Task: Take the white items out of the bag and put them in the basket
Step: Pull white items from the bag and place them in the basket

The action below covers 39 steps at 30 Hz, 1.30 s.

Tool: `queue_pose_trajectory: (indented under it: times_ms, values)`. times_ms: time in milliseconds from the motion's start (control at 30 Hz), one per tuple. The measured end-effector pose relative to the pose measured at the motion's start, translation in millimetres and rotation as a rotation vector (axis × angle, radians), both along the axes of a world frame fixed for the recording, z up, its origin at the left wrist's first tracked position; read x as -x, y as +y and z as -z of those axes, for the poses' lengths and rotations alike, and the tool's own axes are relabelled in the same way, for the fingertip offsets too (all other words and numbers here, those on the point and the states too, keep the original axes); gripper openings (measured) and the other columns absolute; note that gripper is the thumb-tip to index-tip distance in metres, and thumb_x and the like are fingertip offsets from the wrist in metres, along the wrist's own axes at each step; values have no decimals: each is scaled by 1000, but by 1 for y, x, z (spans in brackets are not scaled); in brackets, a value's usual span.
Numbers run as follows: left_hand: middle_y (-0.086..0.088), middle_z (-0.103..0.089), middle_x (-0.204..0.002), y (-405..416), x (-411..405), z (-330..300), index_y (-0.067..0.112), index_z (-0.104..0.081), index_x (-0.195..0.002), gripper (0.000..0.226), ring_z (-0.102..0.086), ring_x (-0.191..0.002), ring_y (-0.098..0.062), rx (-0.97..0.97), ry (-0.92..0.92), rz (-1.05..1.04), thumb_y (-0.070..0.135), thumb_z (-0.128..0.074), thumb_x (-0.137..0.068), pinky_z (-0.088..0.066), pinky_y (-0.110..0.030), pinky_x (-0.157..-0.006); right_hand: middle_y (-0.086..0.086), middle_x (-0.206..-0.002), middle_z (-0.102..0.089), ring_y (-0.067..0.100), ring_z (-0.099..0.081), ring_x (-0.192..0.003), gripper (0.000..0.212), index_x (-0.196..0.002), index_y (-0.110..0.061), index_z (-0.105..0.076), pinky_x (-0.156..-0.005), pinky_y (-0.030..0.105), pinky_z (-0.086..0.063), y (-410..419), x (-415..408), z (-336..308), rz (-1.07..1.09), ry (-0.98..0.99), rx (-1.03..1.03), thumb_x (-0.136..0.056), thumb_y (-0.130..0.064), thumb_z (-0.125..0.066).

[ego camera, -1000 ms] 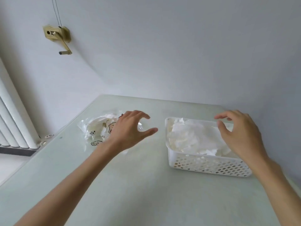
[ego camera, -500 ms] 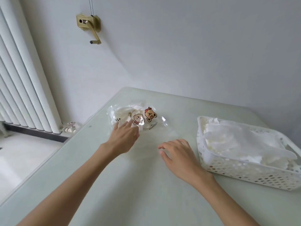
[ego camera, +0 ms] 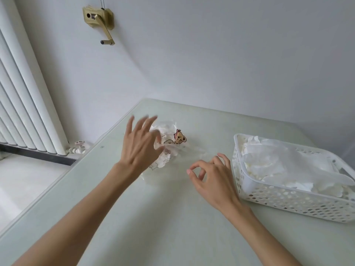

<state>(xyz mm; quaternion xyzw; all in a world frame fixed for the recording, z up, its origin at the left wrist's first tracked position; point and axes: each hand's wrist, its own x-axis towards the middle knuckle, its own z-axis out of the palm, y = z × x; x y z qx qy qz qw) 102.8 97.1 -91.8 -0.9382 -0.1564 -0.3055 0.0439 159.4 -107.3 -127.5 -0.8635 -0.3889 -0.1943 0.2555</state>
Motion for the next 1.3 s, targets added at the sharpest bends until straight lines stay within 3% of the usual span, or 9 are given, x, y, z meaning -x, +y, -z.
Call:
queue_pose_trajectory:
  times_ms: [100,167,267,400,633,767,900,1067,1300]
  values:
    - [-21,-4,-159,17,-18,-10,13,-31,-145,108,-8,-146,-40,-110,228,-2,76,-62,-63,-3,-53,-117,-13,-47,-53,1,-43,-68,13,-79,-32,-68,-108,25,-21,1,-7,1,11,67,-66,-82,-43,-62]
    - [-24,-7,-158,19,-30,-15,8,3,-152,128,-20,-143,-41,-22,533,-133,86,-50,-66,-15,-50,-115,-12,-47,-53,-2,-44,-69,9,-79,-33,-67,-109,24,-19,2,-10,2,16,89,-69,-82,-41,-66]
    - [-16,-56,-126,15,-35,-10,1,-23,-142,85,-58,-111,-33,88,647,-113,66,-42,-90,-40,-35,-79,-11,-51,-53,0,-46,-74,7,-79,-33,-68,-114,27,-13,8,-9,3,8,108,-68,-80,-41,-68]
    - [-12,-65,-102,13,-29,1,10,-45,-125,28,-59,-90,-34,113,412,-16,25,-34,-104,-42,-36,-71,-12,-66,-61,7,-43,-84,15,-70,-31,-70,-117,33,-9,21,-5,2,50,166,-119,-81,-42,-69]
    - [-7,-66,-87,-24,-8,2,18,-51,-113,23,-56,-84,-32,695,120,136,29,-34,-103,-41,-38,-77,-16,-67,-61,10,-43,-86,21,-87,-31,-74,-111,37,-22,21,3,-1,254,317,-248,-89,-41,-57]
    - [-5,-68,-98,-29,-5,11,22,-60,-103,19,-63,-93,-28,1111,17,288,29,-41,-102,-49,-42,-85,0,-48,-54,20,-49,-62,40,-61,-11,-64,-79,30,-34,11,0,-17,203,501,-419,-81,-42,-49]
    - [-6,-70,-101,-25,-4,14,22,-62,-105,19,-67,-92,-28,1255,-105,226,28,-46,-97,-53,-48,-87,-10,-55,-59,-4,-42,-88,43,-46,-23,-61,-95,17,-20,-5,13,-23,47,406,-262,-79,-41,-41]
    - [4,-69,-95,-36,-6,14,28,-54,-117,25,-62,-88,-27,844,-42,143,33,-34,-102,-48,-38,-82,-2,-58,-58,9,-42,-89,62,-56,-15,-73,-97,19,-24,-23,11,-32,107,330,-9,-100,-40,-37]
    - [-1,-66,-72,-42,4,9,28,-44,-124,30,-58,-67,-34,368,-35,89,37,-25,-103,-41,-36,-61,-10,-75,-68,16,-52,-85,45,-88,-38,-76,-105,33,-29,-4,9,-27,226,280,72,-84,-71,-46]
